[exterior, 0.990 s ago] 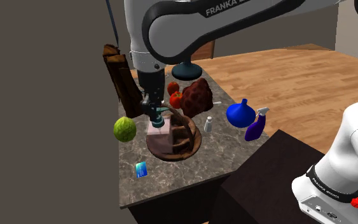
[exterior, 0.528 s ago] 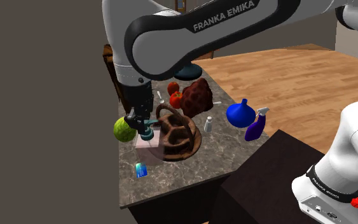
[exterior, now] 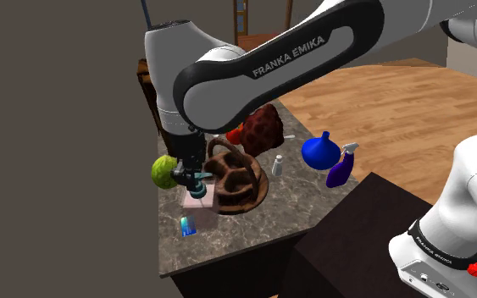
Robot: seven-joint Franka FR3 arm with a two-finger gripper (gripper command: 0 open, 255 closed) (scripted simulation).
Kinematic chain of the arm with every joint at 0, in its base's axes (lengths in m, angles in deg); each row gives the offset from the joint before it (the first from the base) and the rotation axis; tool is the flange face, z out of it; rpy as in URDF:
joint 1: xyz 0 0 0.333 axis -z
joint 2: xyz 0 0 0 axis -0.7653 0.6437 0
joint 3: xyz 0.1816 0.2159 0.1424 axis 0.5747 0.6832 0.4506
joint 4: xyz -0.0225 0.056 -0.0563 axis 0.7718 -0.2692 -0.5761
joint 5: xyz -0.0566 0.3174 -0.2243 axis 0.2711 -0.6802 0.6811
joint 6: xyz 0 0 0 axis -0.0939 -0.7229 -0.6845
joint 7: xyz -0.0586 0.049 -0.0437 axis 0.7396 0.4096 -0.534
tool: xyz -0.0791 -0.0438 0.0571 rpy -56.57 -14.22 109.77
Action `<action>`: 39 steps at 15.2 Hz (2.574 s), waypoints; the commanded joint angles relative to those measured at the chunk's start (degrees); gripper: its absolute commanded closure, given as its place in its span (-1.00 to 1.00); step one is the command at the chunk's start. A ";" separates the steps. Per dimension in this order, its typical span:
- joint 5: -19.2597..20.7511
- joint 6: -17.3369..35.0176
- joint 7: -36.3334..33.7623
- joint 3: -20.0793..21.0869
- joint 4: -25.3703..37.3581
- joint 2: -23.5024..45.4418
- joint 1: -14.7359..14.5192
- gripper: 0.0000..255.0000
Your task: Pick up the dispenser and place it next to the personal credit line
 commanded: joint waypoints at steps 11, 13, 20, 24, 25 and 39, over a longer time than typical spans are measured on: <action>0.84 8.15 -0.12 -0.33 -4.49 3.69 -0.22 1.00; 1.01 9.45 -0.17 -0.41 -5.05 4.45 -0.28 1.00; 1.70 13.90 -0.42 -0.74 -6.62 7.38 -0.55 1.00; 2.14 16.35 -0.59 -0.98 -7.23 9.25 -0.74 1.00; 2.25 16.95 -0.63 -1.04 -7.35 9.73 -0.79 1.00; 3.47 23.00 -1.12 -1.88 -7.87 15.32 -1.45 1.00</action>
